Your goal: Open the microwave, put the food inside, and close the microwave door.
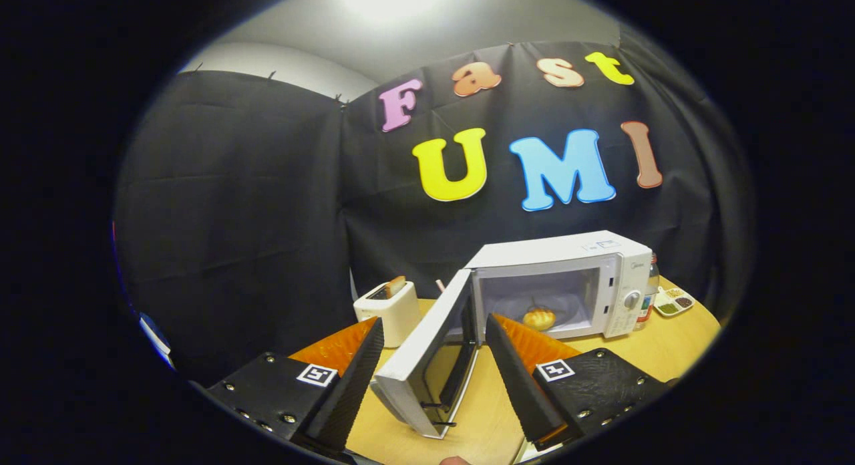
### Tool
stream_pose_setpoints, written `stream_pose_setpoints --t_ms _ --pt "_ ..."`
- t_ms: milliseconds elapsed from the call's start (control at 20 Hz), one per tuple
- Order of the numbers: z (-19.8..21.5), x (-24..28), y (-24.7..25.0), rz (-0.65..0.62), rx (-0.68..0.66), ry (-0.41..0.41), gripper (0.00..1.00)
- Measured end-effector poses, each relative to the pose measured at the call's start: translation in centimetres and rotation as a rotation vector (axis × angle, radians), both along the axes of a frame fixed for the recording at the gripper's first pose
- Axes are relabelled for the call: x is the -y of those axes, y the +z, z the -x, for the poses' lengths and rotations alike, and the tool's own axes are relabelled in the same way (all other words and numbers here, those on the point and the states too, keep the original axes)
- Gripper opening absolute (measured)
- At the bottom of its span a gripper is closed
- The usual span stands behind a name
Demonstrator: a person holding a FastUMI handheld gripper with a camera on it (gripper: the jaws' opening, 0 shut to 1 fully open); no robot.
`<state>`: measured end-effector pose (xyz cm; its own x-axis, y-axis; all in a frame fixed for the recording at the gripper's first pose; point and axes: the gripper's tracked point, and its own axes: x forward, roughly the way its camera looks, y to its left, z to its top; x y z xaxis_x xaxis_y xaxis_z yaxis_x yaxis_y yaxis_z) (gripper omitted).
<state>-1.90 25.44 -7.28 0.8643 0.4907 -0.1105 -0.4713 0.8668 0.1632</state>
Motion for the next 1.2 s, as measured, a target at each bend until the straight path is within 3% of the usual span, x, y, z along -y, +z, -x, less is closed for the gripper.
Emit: stream_pose_setpoints --t_ms 450,750,800,900,950,1000,1050,1100,1200 --pt "4.9 -9.6 -2.1 0.021 -0.020 0.214 0.93" --pt "4.5 -10.7 -8.1 0.065 -0.149 0.252 0.92" --pt "4.2 -10.3 -8.9 0.078 -0.164 0.239 0.87" --pt "2.7 -9.3 -10.1 0.100 -0.187 0.196 0.56" --pt "2.1 -8.9 -10.4 0.102 -0.202 0.180 0.44" --pt "1.8 -8.6 -10.8 0.097 -0.216 0.170 0.18" --pt "1.5 -8.8 -11.0 0.086 -0.222 0.175 0.08" --pt "1.4 -8.6 -11.0 0.086 -0.229 0.178 0.03" --pt "1.1 -7.5 -11.2 0.099 -0.229 0.167 0.03"
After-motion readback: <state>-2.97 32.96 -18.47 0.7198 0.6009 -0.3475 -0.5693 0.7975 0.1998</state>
